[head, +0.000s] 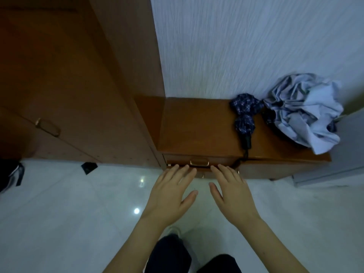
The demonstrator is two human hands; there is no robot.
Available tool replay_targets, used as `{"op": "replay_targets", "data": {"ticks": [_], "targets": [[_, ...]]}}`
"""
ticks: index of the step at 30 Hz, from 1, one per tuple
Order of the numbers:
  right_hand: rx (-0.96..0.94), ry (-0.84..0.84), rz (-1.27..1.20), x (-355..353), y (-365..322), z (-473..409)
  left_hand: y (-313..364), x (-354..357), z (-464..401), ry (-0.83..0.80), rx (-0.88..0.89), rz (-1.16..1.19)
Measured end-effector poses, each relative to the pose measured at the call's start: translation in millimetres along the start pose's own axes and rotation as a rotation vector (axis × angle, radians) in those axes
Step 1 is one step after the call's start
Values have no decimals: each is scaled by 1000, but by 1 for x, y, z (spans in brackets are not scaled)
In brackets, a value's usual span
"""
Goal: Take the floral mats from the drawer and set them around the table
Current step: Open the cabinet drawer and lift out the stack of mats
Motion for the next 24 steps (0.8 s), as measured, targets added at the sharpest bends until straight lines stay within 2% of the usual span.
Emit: {"op": "replay_targets", "data": {"ticks": [4, 13, 20, 24], "targets": [[-17, 39, 37, 64, 37, -27, -28, 72, -30, 41, 4, 1], [-205, 227, 118, 198, 116, -106, -90, 226, -104, 168, 175, -150], [-275, 339, 257, 237, 150, -145, -110, 283, -126, 302, 276, -232], [-266, 324, 339, 241, 162, -161, -107, 293, -134, 275, 315, -235]]}}
Point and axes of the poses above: each hand's wrist, its own z-axis away from the middle knuckle, its own x-axis out of the palm, y = z × x, the point moved 2 cm from there along -z, towards the middle knuckle, and after that the axes turned 3 degrees about -x, right-handed, at the moved point
